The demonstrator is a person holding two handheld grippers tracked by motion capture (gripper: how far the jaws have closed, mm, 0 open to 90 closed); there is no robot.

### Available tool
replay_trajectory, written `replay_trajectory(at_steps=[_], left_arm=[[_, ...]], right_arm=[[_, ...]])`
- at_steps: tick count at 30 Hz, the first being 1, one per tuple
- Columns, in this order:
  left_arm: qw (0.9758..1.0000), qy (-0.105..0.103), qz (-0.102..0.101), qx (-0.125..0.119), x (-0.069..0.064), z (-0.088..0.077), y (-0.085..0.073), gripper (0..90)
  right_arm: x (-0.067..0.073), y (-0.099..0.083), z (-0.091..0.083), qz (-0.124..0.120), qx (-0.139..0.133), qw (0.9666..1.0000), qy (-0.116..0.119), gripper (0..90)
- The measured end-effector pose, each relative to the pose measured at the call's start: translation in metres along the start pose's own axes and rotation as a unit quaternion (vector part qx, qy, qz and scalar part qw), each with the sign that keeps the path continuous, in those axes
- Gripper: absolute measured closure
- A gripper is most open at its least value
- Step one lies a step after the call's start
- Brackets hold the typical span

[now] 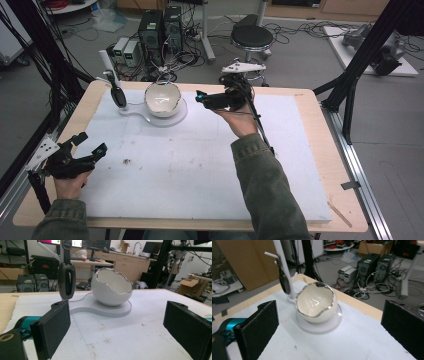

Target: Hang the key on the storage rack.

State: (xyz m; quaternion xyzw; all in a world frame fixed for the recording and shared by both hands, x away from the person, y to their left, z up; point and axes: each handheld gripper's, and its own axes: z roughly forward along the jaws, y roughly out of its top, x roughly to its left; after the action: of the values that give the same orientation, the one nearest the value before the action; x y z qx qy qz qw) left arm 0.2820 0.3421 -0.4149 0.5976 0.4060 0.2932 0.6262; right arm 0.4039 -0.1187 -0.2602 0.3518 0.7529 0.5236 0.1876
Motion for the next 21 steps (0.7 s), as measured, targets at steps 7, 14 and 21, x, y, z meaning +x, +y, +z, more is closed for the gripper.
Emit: replay_trajectory(at_steps=[7,14,21], left_arm=[[1.0000,-0.003,0.003,0.005,-0.002,0.003,0.000,7.7],[0.9999,-0.007,0.006,0.009,-0.005,0.008,-0.001,7.7],[0.9999,-0.008,0.007,0.012,-0.006,0.010,-0.001,7.7]], right_arm=[[-0.014,-0.018,-0.034,0.005,-0.015,0.9997,-0.017,0.6],[-0.029,-0.038,-0.071,0.021,-0.056,0.9979,-0.027,0.6],[-0.041,-0.063,-0.095,0.022,-0.063,0.9965,-0.051,0.6]])
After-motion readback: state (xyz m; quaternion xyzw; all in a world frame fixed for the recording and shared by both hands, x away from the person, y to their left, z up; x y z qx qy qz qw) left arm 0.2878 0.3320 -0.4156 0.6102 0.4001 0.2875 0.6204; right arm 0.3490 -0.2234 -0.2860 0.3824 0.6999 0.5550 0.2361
